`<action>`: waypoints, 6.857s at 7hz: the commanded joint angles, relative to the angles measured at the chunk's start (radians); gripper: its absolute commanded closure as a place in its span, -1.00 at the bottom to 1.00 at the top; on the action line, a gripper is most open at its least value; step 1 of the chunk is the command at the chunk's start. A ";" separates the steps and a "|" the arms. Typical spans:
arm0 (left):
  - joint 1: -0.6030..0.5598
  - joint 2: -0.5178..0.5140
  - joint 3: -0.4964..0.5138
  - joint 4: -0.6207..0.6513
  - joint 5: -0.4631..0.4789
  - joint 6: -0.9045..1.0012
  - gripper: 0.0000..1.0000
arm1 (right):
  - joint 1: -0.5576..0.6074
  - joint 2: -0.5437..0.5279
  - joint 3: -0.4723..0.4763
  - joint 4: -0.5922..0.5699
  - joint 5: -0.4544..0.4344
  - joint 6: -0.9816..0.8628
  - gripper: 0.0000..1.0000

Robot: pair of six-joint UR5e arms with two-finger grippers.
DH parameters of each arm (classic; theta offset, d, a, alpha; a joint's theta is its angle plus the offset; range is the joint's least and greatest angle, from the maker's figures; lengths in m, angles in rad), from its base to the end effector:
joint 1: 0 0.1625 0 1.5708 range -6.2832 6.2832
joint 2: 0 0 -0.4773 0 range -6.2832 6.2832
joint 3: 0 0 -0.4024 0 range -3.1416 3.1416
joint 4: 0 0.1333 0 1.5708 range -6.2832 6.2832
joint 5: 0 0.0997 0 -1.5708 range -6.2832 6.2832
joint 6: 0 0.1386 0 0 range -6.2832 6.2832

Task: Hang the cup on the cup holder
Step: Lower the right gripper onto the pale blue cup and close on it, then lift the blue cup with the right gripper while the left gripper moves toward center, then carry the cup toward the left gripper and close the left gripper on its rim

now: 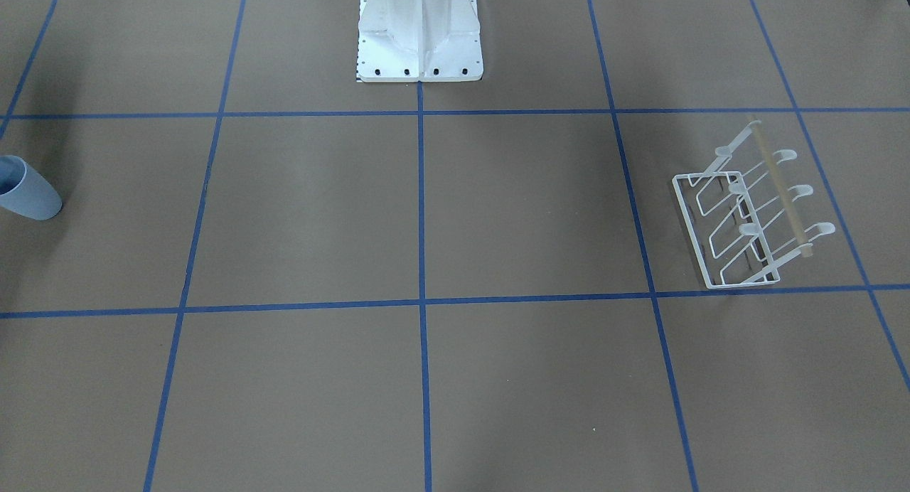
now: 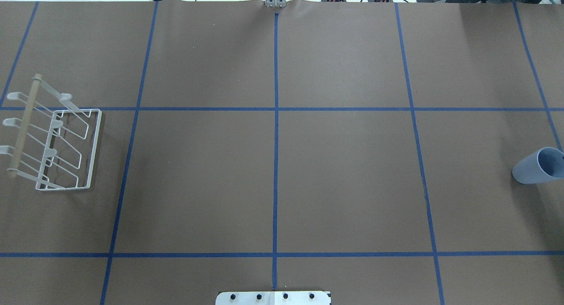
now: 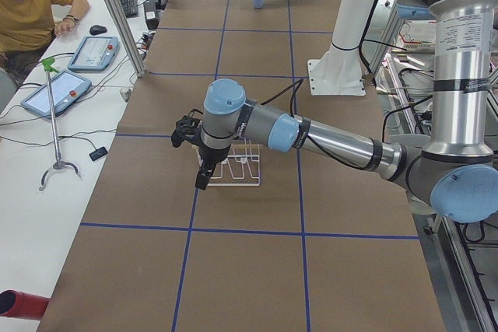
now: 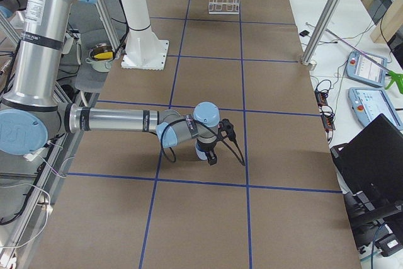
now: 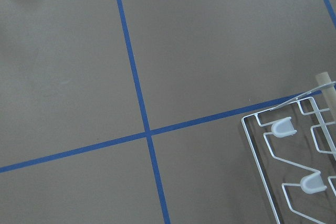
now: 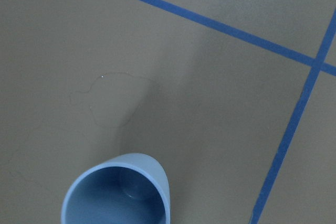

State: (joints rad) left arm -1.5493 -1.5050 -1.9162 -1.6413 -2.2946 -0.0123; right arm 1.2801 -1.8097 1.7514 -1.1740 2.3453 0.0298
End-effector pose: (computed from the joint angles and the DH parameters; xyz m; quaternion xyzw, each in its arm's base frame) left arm -0.0311 -0.4854 0.5911 0.1570 0.3513 0.0659 0.9206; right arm -0.0843 -0.4087 0.7100 0.0946 -0.3924 -0.1818 0.8967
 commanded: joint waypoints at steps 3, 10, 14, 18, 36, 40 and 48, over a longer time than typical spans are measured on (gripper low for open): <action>0.000 0.028 -0.001 -0.032 0.000 0.000 -0.98 | -0.044 0.007 -0.021 0.002 -0.006 0.001 -0.18; -0.002 0.045 -0.058 -0.084 0.000 -0.008 -0.98 | 0.014 0.071 0.022 -0.010 0.056 0.010 1.00; 0.046 -0.036 -0.144 -0.305 -0.011 -0.290 -0.98 | 0.048 0.139 0.114 0.086 0.110 0.420 1.00; 0.296 -0.104 -0.142 -0.679 -0.003 -0.876 -0.97 | 0.047 0.133 0.099 0.700 0.201 1.086 1.00; 1.072 -0.574 -0.130 -1.117 0.434 -2.137 -0.97 | -0.692 0.426 0.076 1.617 -0.437 1.677 1.00; 1.089 -0.574 -0.119 -1.118 0.465 -2.138 -0.97 | -0.751 0.460 0.074 1.616 -0.471 1.642 1.00; 1.111 -0.569 -0.118 -1.149 0.465 -2.135 0.41 | -0.831 0.470 0.057 1.617 -0.540 1.535 1.00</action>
State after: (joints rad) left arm -0.4391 -2.0760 -2.0354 -2.7843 -1.8300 -2.1489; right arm 0.4533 -1.3441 1.8094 0.4424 1.8083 1.5709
